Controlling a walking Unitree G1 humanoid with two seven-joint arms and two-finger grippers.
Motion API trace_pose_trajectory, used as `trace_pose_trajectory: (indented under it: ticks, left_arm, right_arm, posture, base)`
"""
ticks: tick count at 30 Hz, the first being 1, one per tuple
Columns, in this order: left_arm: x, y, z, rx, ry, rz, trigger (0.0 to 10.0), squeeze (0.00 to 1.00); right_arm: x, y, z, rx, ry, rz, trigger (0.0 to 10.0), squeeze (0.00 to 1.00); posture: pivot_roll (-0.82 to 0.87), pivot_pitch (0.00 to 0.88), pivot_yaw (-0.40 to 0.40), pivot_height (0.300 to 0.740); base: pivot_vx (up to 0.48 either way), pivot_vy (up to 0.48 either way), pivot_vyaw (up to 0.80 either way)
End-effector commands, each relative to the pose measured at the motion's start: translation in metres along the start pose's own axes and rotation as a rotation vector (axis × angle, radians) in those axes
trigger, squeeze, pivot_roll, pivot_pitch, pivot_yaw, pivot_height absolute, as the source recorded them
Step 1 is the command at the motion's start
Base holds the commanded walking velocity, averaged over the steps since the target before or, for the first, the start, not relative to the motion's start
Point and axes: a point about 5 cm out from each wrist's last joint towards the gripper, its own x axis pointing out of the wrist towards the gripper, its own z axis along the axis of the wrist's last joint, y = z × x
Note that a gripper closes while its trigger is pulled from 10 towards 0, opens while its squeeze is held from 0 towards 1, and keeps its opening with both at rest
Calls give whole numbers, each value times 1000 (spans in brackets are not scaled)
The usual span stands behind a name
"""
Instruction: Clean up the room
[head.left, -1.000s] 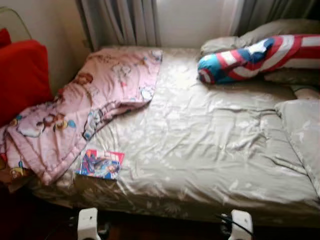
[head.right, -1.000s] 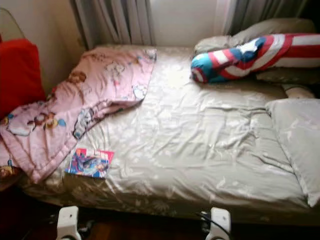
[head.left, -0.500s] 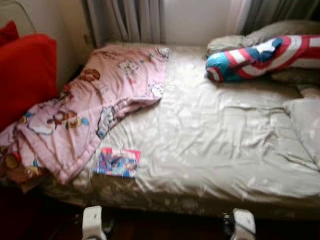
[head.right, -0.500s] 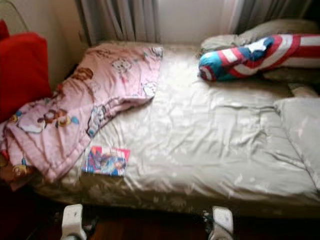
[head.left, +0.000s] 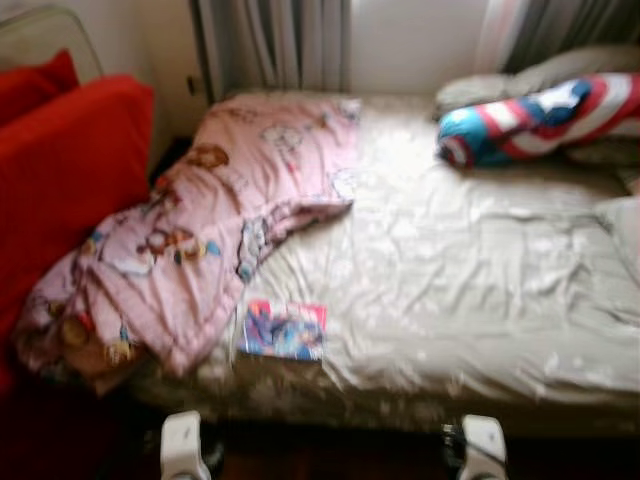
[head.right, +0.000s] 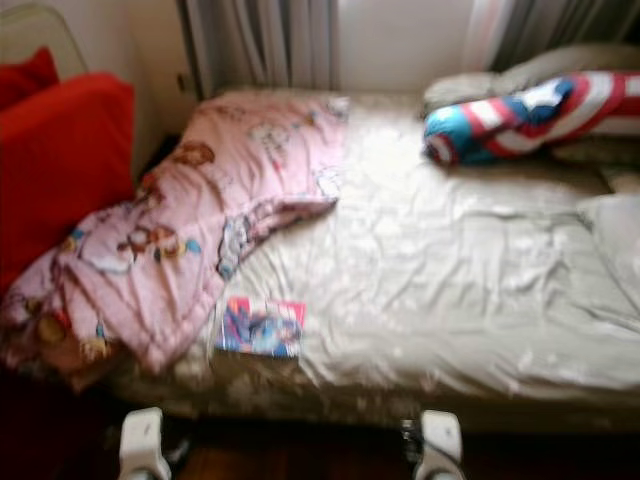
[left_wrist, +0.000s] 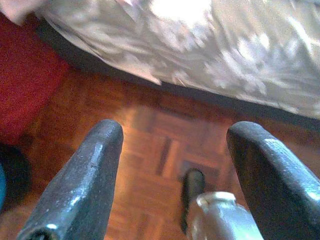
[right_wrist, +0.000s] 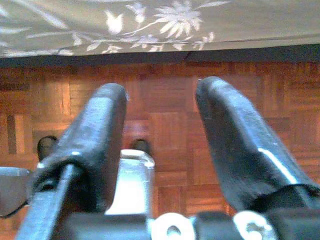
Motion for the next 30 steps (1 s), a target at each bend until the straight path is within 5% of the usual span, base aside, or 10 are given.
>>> trace_pose_trajectory:
  ticks: [1,11,30]
  left_arm:
    - [-1,-4,-6,-7,22,-4,10000,0]
    - [-1,-2,-4,2,20,-7,10000,0]
    - [-1,-2,-3,1,12,-17,10000,0]
  right_arm:
    - [-2,-9,-8,-8,28,-23,10000,0]
    - [-2,-4,-8,-9,30,-19,10000,0]
    - [-4,-6,-15,-10,47,-23,10000,0]
  posture:
    - [-7,38,6,740]
    - [-11,28,11,740]
    - [-27,51,15,740]
  base:
    - [0,386,0]
    - [0,383,0]
    - [0,0,0]
